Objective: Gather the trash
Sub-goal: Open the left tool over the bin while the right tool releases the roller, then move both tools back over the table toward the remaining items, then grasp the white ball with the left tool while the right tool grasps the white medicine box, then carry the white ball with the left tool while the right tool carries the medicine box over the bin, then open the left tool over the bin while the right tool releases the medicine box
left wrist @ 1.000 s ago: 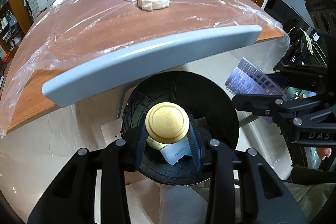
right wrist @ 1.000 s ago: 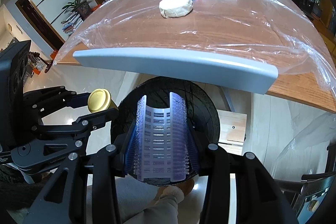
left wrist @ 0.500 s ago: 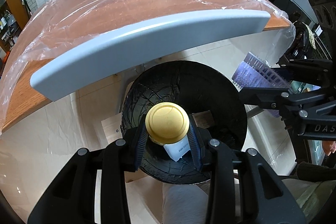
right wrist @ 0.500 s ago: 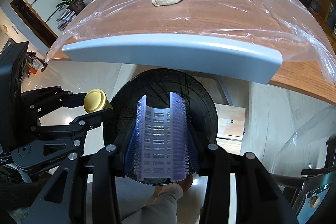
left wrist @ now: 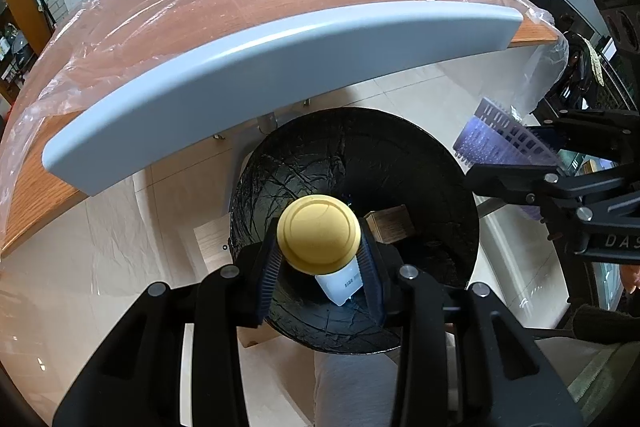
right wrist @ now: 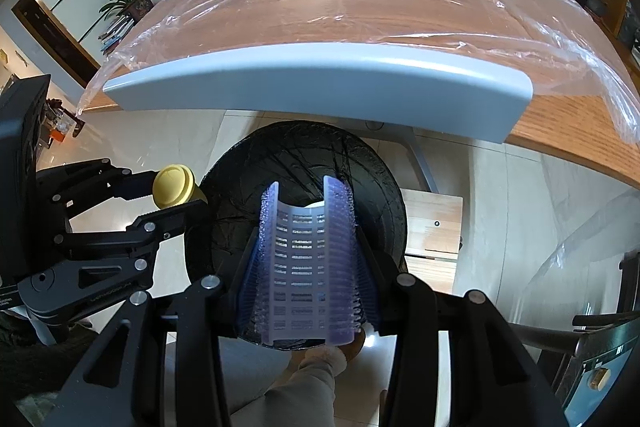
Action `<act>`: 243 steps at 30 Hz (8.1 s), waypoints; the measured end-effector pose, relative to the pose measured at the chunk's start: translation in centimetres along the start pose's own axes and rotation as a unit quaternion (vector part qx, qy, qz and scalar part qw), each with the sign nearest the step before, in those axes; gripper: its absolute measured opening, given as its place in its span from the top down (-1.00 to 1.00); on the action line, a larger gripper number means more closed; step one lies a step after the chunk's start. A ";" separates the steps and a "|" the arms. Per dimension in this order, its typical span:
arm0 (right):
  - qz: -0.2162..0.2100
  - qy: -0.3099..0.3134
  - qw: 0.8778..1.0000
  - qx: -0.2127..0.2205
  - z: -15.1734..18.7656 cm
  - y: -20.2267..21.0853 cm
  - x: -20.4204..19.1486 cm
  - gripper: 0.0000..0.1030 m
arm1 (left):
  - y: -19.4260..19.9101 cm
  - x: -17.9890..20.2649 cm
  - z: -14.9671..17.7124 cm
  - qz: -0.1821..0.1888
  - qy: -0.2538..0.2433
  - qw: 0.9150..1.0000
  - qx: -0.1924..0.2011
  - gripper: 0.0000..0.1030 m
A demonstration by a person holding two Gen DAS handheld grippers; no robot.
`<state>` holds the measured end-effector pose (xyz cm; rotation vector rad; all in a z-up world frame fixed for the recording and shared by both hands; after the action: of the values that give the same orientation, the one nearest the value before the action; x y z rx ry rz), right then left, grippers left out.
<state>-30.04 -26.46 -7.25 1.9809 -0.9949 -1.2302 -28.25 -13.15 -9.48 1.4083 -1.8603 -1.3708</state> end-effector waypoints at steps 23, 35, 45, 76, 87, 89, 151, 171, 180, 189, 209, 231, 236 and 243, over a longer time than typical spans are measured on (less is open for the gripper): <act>-0.002 0.050 0.969 0.241 -8.3 13.8 -3.7 -0.93 | 9.6 -5.5 -5.6 0.006 0.095 0.985 0.142 -0.93; 0.023 -0.008 0.986 0.165 -20.2 9.9 1.3 -0.93 | 6.5 -4.8 -12.1 -0.016 0.056 0.988 0.146 -0.93; 0.064 -0.051 0.994 0.073 -29.2 2.0 5.7 -0.93 | 2.6 -3.9 -16.9 -0.035 0.025 0.991 0.129 -0.93; 0.091 -0.080 0.993 0.000 -32.6 -5.5 10.8 -0.88 | -2.7 -1.2 -19.3 -0.037 -0.046 0.994 0.097 -0.51; 0.055 -0.103 0.992 0.051 -32.6 -3.2 12.0 -0.88 | -1.5 -0.9 -18.8 0.019 -0.040 0.994 0.101 0.00; 0.045 -0.109 0.991 0.063 -32.5 -2.4 12.2 -0.88 | -0.9 -1.2 -18.6 0.033 -0.034 0.994 0.102 0.00; -0.074 -0.053 0.989 0.117 -11.8 9.4 0.8 -0.88 | 5.3 -4.8 -11.5 0.040 0.093 0.990 0.098 0.00; -0.083 -0.052 0.991 0.091 -6.6 9.3 -0.3 -0.88 | 6.5 -3.3 -7.4 0.029 0.085 0.992 0.087 0.00; -0.083 -0.047 0.993 0.070 -4.7 8.2 -1.0 -0.88 | 6.7 -2.6 -5.4 0.024 0.073 0.994 0.081 0.00; -0.078 -0.046 0.995 0.049 -3.2 6.7 -1.5 -0.88 | 6.2 -1.8 -3.7 0.015 0.060 0.996 0.069 0.00; -0.020 -0.010 1.000 0.020 -1.5 3.1 -1.6 -0.88 | 3.6 -1.4 -1.2 -0.002 0.052 0.998 0.031 0.00; -0.012 0.015 1.000 0.014 -1.2 1.6 -1.4 -0.88 | 1.3 -1.7 -0.5 -0.022 0.051 0.998 0.002 0.00; -0.010 0.016 1.000 0.011 -1.6 1.2 -1.3 -0.88 | 0.7 -1.7 -0.4 -0.022 0.052 0.998 -0.001 0.00; -0.006 0.024 1.000 -0.002 -1.3 0.1 -1.5 -0.88 | 0.2 -1.4 -0.3 -0.023 0.041 0.999 -0.007 0.00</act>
<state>-29.37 -25.15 -5.95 2.0064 -0.9573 -1.1841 -27.57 -12.04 -8.89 1.4868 -1.7733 -1.3242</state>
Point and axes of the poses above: each gripper's, at about its wrist camera, not at the fingertips, and y roughly against the way its jaws point, x to its right, z to its underside, the point moved 6 cm from there along -y, roughly the way its jaws point, and after that the axes turned 14 degrees about -z, right-handed, at the moved point
